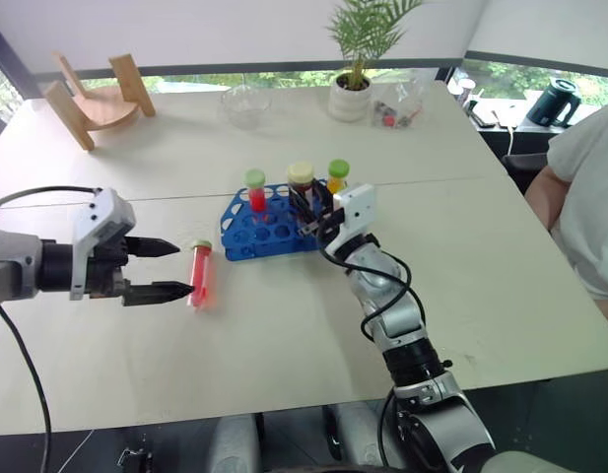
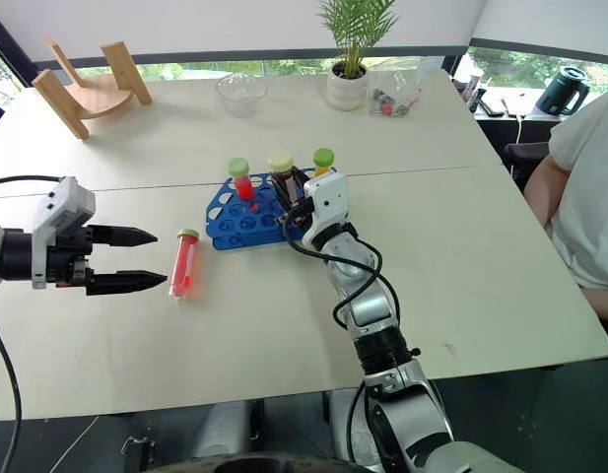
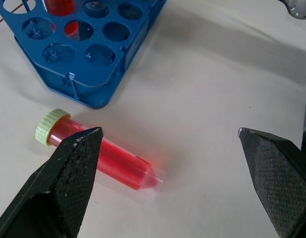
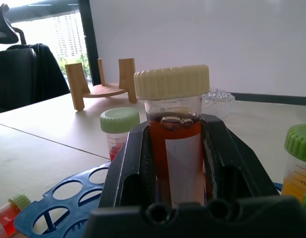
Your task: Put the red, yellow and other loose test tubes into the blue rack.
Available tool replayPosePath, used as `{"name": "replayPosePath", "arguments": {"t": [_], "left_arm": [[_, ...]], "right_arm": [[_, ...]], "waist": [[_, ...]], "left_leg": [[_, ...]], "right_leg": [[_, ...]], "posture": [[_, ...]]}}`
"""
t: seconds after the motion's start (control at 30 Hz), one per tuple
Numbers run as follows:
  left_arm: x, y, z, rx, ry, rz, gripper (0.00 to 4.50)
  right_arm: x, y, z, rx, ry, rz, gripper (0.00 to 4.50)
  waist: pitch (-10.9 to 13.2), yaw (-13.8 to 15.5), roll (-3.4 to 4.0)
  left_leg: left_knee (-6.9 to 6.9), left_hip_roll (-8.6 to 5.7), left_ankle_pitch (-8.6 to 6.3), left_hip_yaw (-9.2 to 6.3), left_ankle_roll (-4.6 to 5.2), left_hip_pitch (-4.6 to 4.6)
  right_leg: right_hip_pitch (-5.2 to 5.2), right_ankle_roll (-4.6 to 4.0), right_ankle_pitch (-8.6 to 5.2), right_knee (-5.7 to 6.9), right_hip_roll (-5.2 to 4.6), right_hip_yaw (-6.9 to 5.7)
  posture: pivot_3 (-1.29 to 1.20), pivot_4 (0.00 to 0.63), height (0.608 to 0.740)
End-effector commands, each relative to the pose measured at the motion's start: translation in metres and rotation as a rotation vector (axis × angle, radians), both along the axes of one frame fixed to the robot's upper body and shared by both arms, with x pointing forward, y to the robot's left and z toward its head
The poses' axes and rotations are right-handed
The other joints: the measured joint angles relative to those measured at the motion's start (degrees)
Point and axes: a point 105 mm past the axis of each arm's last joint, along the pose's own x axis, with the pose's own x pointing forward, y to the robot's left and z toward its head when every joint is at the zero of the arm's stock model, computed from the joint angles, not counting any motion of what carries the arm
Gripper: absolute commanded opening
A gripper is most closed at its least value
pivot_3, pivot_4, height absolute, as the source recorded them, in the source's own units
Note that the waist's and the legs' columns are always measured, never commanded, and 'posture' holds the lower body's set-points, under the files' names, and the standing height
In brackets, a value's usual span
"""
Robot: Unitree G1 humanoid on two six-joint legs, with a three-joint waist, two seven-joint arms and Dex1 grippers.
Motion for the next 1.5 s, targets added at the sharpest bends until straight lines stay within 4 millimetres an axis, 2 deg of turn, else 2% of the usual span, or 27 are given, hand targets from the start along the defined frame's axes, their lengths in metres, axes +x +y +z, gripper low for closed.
{"name": "replayPosePath", "arguments": {"t": [0.03,0.33,0.67,1.07,1.43,1.5], "left_arm": [[-0.002,0.000,0.012,-0.001,-0.054,0.005,4.50],[-0.004,0.001,0.010,-0.007,-0.049,0.015,4.50],[-0.002,-0.001,0.009,-0.015,-0.049,0.010,4.50],[-0.003,-0.002,0.006,-0.022,-0.043,0.010,4.50],[-0.002,-0.001,0.007,-0.020,-0.040,0.013,4.50],[-0.003,0.000,0.007,-0.019,-0.038,0.015,4.50]], "right_arm": [[-0.005,0.007,0.010,0.017,-0.053,0.017,0.87],[-0.009,0.004,-0.002,0.001,-0.046,-0.005,0.87],[-0.008,-0.004,-0.003,-0.003,-0.064,-0.048,0.87],[-0.018,0.007,-0.006,0.014,-0.057,-0.011,0.87],[-0.008,0.007,-0.005,0.020,-0.078,-0.040,0.87],[-0.009,0.005,-0.003,0.027,-0.086,-0.043,1.89]], "waist": [[0.0,0.0,0.00],[0.0,0.0,-0.02],[0.0,0.0,-0.02],[0.0,0.0,-0.03],[0.0,0.0,-0.02],[0.0,0.0,-0.02]], "left_leg": [[0.00,0.00,0.00,0.00,0.00,0.00],[0.03,0.00,0.00,0.00,0.00,0.01],[0.06,0.00,0.00,0.00,0.00,0.05],[0.09,0.00,0.00,0.00,0.00,0.08],[0.10,-0.01,0.01,0.00,-0.01,0.08],[0.10,-0.01,0.01,0.00,-0.01,0.08]], "right_leg": [[0.00,0.00,0.00,0.00,0.00,0.00],[0.00,0.00,0.00,0.05,0.00,0.00],[0.04,0.00,0.00,0.09,0.00,0.00],[0.04,-0.01,0.00,0.18,0.00,0.01],[0.03,-0.01,0.00,0.21,0.00,0.02],[0.03,-0.01,0.00,0.22,0.00,0.02]], "posture": [[0.00,0.150,0.740],[0.00,0.150,0.740],[0.00,0.150,0.740],[0.00,0.150,0.740],[0.00,0.150,0.740],[0.00,0.150,0.740]]}}
